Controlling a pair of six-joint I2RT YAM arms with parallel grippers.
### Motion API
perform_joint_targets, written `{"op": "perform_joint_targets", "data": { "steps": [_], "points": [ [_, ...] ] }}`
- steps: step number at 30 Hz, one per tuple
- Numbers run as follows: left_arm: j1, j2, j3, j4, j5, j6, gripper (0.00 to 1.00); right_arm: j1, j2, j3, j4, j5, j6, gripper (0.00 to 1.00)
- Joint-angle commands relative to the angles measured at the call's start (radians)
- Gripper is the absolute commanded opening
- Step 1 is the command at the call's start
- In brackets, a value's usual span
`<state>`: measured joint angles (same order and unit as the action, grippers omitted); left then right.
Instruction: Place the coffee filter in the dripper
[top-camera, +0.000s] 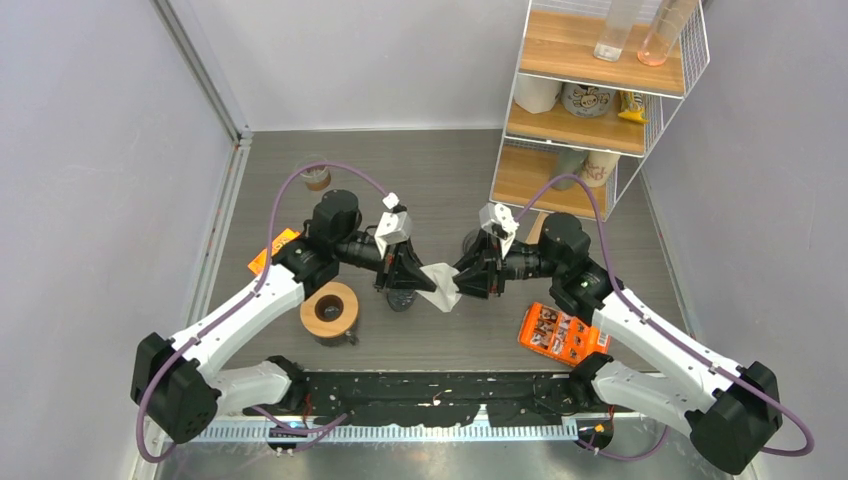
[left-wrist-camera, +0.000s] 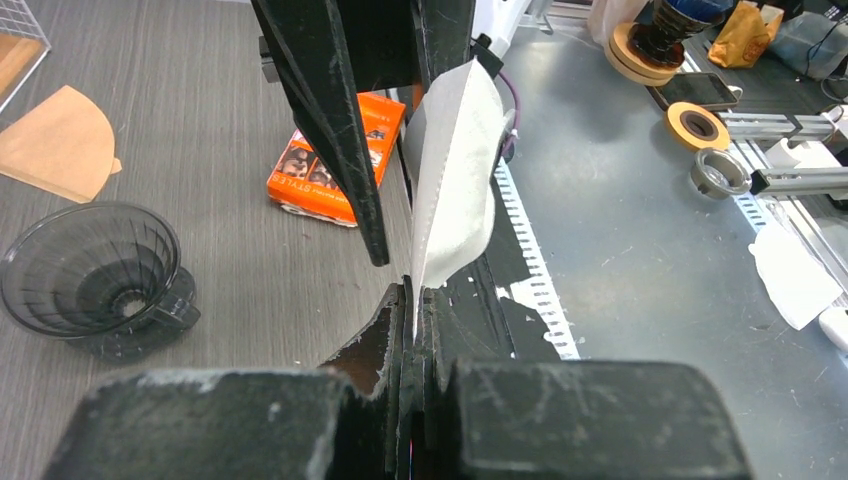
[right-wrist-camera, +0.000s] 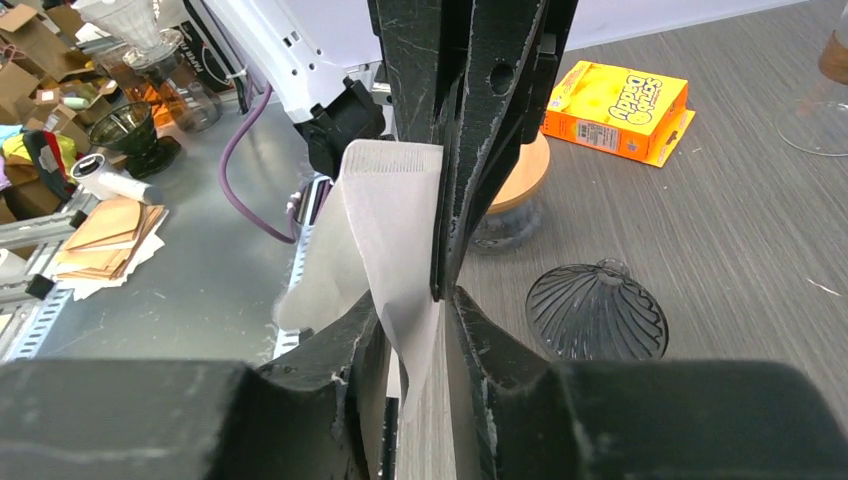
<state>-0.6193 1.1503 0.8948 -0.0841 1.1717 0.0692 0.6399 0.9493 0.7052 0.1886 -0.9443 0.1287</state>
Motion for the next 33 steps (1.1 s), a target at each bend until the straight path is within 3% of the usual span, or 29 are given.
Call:
{"op": "perform_joint_targets", "data": {
  "steps": [1, 7, 12, 15, 20, 23, 25, 28, 33],
  "points": [
    [0.002, 0.013, 0.054, -0.012, 0.031, 0.034, 0.0, 0.007, 0.012, 0.047, 0.074, -0.02, 0.031, 0.29],
    [0.003, 0.016, 0.058, -0.02, 0.014, 0.043, 0.0, 0.007, 0.011, 0.05, 0.074, 0.015, 0.033, 0.08],
    [0.002, 0.014, 0.062, -0.036, -0.021, 0.048, 0.01, 0.006, -0.001, 0.051, 0.073, 0.035, 0.049, 0.05],
    [0.003, 0.012, 0.071, -0.039, -0.05, 0.031, 0.18, 0.007, -0.01, 0.055, 0.069, 0.063, 0.062, 0.05],
    [0.002, -0.022, 0.066, -0.019, -0.181, -0.022, 0.56, 0.005, -0.022, 0.083, -0.017, 0.211, 0.083, 0.05],
    [0.002, -0.043, 0.056, -0.01, -0.261, -0.049, 0.65, 0.006, -0.008, 0.092, -0.037, 0.276, 0.103, 0.05],
    [0.002, -0.054, 0.058, -0.018, -0.344, -0.063, 0.97, 0.006, 0.002, 0.098, -0.042, 0.298, 0.112, 0.05],
    [0.002, -0.072, 0.068, -0.062, -0.506, -0.107, 1.0, 0.006, 0.005, 0.102, -0.062, 0.361, 0.12, 0.05],
    [-0.001, -0.097, 0.095, -0.111, -0.789, -0.155, 1.0, 0.006, 0.04, 0.165, -0.248, 0.755, 0.201, 0.05]
  ]
}}
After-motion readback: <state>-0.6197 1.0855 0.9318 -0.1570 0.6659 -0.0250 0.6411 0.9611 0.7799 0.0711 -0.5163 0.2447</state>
